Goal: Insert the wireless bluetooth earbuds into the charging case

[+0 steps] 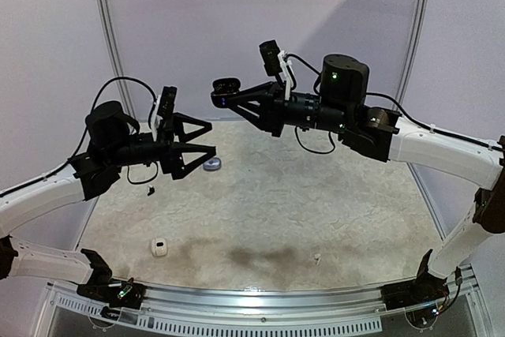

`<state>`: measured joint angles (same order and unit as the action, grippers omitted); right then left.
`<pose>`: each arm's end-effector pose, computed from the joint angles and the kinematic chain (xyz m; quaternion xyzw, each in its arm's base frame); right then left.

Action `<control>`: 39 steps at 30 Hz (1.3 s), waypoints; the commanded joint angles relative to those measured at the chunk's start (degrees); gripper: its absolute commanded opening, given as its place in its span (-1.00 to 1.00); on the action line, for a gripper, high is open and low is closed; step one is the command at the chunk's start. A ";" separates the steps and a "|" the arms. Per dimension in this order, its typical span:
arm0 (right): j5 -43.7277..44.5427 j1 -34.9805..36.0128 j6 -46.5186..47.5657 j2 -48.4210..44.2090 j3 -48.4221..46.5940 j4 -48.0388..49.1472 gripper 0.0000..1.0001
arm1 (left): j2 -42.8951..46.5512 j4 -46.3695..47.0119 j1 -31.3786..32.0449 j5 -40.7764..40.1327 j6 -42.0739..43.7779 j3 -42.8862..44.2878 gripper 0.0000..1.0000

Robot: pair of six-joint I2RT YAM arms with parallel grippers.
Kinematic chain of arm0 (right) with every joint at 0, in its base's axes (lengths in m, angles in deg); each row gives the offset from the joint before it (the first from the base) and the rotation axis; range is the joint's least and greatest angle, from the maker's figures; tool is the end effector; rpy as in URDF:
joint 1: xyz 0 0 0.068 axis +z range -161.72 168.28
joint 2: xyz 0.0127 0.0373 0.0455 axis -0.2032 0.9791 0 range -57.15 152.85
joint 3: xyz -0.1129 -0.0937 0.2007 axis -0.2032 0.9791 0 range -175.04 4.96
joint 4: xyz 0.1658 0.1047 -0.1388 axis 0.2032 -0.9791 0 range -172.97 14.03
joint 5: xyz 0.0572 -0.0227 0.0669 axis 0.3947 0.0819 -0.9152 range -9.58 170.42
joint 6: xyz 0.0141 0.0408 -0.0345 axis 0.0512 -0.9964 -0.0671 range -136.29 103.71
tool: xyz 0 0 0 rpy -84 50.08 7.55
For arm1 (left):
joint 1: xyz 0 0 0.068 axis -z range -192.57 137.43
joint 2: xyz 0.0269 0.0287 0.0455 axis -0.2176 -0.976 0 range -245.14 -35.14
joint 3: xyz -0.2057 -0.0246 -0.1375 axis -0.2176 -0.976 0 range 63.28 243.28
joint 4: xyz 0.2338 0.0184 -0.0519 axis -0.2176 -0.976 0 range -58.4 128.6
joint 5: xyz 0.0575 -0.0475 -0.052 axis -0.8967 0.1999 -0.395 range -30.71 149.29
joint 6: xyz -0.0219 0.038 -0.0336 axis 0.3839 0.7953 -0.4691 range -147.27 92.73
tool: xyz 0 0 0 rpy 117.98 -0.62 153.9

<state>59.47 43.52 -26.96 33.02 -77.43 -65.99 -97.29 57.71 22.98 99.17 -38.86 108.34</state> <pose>0.1930 0.3019 0.3859 -0.3798 0.5813 0.4912 0.5259 0.1823 -0.1598 0.3205 0.3755 0.5877 -0.4875 0.5253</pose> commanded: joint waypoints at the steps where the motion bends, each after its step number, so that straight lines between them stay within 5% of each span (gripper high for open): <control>1: 4.49 -1.60 0.06 -2.49 1.08 3.81 -1.00 | 1.74 -22.66 -0.85 -4.16 10.28 1.43 0.98; 9: 4.34 -5.39 0.31 -3.87 4.60 7.42 -1.00 | 1.61 -48.06 -6.14 -8.26 22.78 6.07 0.98; 19: 2.74 -6.75 5.11 -4.17 4.20 5.33 -1.00 | -25.90 -84.70 -23.35 -31.40 38.94 27.13 0.57; 22: 5.07 -6.77 5.03 -4.34 4.47 6.30 -1.00 | -31.81 -85.21 -25.79 -34.53 40.40 29.09 0.24; 28: 9.70 -6.74 0.27 -3.46 4.72 8.00 -1.00 | -38.94 -74.06 -27.65 -39.70 40.65 28.73 0.09; 33: 9.58 -6.69 0.11 -2.21 2.56 4.98 -1.00 | -43.82 -72.62 -27.88 -39.70 39.91 32.48 -0.18; 39: 9.32 -6.63 -0.38 -2.40 4.75 8.90 -1.00 | -44.77 -72.76 -28.87 -39.40 39.48 30.64 -0.22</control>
<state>67.97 36.96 -26.51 30.31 -73.30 -60.28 -141.49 -16.10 -4.78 60.27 0.74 139.62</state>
